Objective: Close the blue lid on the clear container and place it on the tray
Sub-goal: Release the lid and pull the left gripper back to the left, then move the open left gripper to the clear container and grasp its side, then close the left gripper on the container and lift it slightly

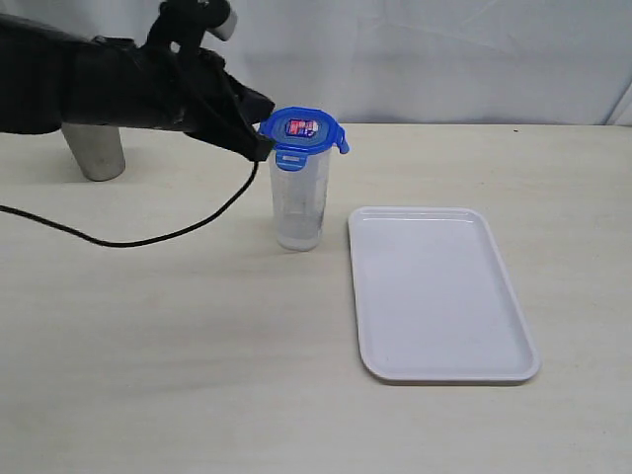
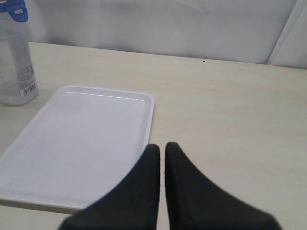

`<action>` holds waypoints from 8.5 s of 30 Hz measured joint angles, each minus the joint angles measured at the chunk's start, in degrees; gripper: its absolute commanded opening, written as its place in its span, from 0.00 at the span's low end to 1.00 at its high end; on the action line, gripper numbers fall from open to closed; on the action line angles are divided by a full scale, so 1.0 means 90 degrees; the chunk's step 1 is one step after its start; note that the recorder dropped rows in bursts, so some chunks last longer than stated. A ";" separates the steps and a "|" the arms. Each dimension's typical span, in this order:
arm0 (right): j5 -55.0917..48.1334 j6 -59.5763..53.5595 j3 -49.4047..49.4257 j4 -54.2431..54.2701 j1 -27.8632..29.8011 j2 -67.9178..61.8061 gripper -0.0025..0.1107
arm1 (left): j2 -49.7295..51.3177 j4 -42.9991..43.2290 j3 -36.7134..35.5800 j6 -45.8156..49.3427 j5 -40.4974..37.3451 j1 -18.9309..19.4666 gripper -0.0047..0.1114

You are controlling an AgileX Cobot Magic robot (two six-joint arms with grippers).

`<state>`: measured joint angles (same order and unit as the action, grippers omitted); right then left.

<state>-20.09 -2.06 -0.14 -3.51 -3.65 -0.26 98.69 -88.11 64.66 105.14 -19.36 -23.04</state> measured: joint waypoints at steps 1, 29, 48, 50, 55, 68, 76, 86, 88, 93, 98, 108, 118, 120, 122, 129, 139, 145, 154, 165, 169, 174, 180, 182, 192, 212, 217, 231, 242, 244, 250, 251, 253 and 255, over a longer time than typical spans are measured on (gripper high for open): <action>0.0000 0.0000 0.0000 0.0000 0.0000 0.0000 0.06 | -0.0080 -0.0426 -0.0144 0.0378 -0.0244 0.0108 0.04; 0.0000 0.0000 0.0000 0.0000 0.0000 0.0000 0.06 | -0.0329 0.2963 -0.1933 -0.3827 0.6478 0.0234 0.04; 0.0000 0.0000 0.0000 0.0000 0.0000 0.0000 0.06 | 0.0043 1.3409 -0.3515 -1.3704 0.7853 0.1323 0.04; 0.0000 0.0000 0.0000 0.0000 0.0000 0.0000 0.06 | 0.0308 1.3646 -0.3541 -1.3858 0.8224 0.1433 0.09; 0.0000 0.0000 0.0000 0.0000 0.0000 0.0000 0.06 | 0.1278 1.4205 -0.3335 -1.4098 0.8849 0.1499 0.38; 0.0000 0.0000 0.0000 0.0000 0.0000 0.0000 0.06 | 0.2700 1.4649 -0.2146 -1.4144 0.8787 0.1498 0.82; 0.0000 0.0000 0.0000 0.0000 0.0000 0.0000 0.06 | 0.3326 1.5109 -0.1447 -1.4101 0.8642 0.1188 0.82; 0.0000 0.0000 0.0000 0.0000 0.0000 0.0000 0.06 | 0.3827 1.4939 -0.0530 -1.3797 0.8453 0.0747 0.82; 0.0000 0.0000 0.0000 0.0000 0.0000 0.0000 0.06 | 0.3837 1.4901 -0.0408 -1.3767 0.8345 0.0694 0.82; 0.0000 0.0000 0.0000 0.0000 0.0000 0.0000 0.06 | 0.3837 1.4914 -0.0391 -1.3706 0.8308 0.0621 0.82; 0.0000 0.0000 0.0000 0.0000 0.0000 0.0000 0.06 | 0.3837 1.4924 -0.0391 -1.3694 0.8308 0.0621 0.82; 0.0000 0.0000 0.0000 0.0000 0.0000 0.0000 0.06 | 0.3837 1.4748 -0.0391 -1.3694 0.8250 0.0621 0.82; 0.0000 0.0000 0.0000 0.0000 0.0000 0.0000 0.06 | 0.3837 1.4879 -0.0391 -1.3694 0.8137 0.0612 0.83; 0.0000 0.0000 0.0000 0.0000 0.0000 0.0000 0.06 | 0.3837 1.4879 -0.0391 -1.3694 0.8137 0.0612 0.88; 0.0000 0.0000 0.0000 0.0000 0.0000 0.0000 0.06 | 0.3837 1.4879 -0.0391 -1.3694 0.8137 0.0612 0.93; 0.0000 0.0000 0.0000 0.0000 0.0000 0.0000 0.06 | 0.3837 1.4879 -0.0391 -1.3682 0.8114 0.0612 0.95; 0.0000 0.0000 0.0000 0.0000 0.0000 0.0000 0.06 | 0.3837 1.4879 -0.0391 -1.3682 0.9066 0.0612 0.95; 0.0000 0.0000 0.0000 0.0000 0.0000 0.0000 0.06 | 0.3837 1.4879 -0.0349 -1.3682 0.9395 0.0612 0.95; 0.0000 0.0000 0.0000 0.0000 0.0000 0.0000 0.06 | 0.3837 1.4682 0.0146 -1.3682 0.9005 0.0204 0.95; 0.0000 0.0000 0.0000 0.0000 0.0000 0.0000 0.06 | 0.3837 1.4287 0.0186 -1.3682 0.8686 0.0126 0.95; 0.0000 0.0000 0.0000 0.0000 0.0000 0.0000 0.06 | 0.3866 1.4287 0.0199 -1.3682 0.8686 0.0126 0.95; 0.0000 0.0000 0.0000 0.0000 0.0000 0.0000 0.06 | 0.4035 1.4254 0.0340 -1.3682 0.8784 0.0126 0.95; 0.0000 0.0000 0.0000 0.0000 0.0000 0.0000 0.06 | 0.4088 1.4166 0.0340 -1.3682 0.8876 0.0126 0.95; 0.0000 0.0000 0.0000 0.0000 0.0000 0.0000 0.06 | 0.4088 1.4119 0.0340 -1.3682 0.8876 0.0126 0.95; 0.0000 0.0000 0.0000 0.0000 0.0000 0.0000 0.06 | 0.4088 1.4094 0.0340 -1.3682 0.8695 0.0126 0.95; 0.0000 0.0000 0.0000 0.0000 0.0000 0.0000 0.06 | 0.4088 1.5412 0.0343 -1.3696 0.8790 0.0126 0.95; 0.0000 0.0000 0.0000 0.0000 0.0000 0.0000 0.06 | 0.4088 1.5426 0.0343 -1.3696 0.8802 0.0126 0.95; 0.0000 0.0000 0.0000 0.0000 0.0000 0.0000 0.06 | 0.4088 1.4670 0.0343 -1.3696 0.9537 0.0126 0.95; 0.0000 0.0000 0.0000 0.0000 0.0000 0.0000 0.06 | 0.4088 1.4644 0.0343 -1.3696 0.9358 0.0079 0.95; 0.0000 0.0000 0.0000 0.0000 0.0000 0.0000 0.06 | 0.4088 1.4573 0.0343 -1.3696 0.9254 -0.0007 0.95; 0.0000 0.0000 0.0000 0.0000 0.0000 0.0000 0.06 | 0.4088 1.4130 0.0343 -1.3672 0.8995 -0.0265 0.94; 0.0000 0.0000 0.0000 0.0000 0.0000 0.0000 0.06 | 0.4088 1.4019 0.0343 -1.3672 0.8995 -0.0265 0.94; 0.0000 0.0000 0.0000 0.0000 0.0000 0.0000 0.06 | 0.4088 1.3874 0.0343 -1.3669 0.8930 -0.0265 0.94; 0.0000 0.0000 0.0000 0.0000 0.0000 0.0000 0.06 | 0.4088 1.3754 0.0343 -1.3659 0.8784 -0.0265 0.94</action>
<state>-20.09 -2.06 -0.14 -3.51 -3.65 -0.26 135.48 35.68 67.75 -17.79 59.70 -25.42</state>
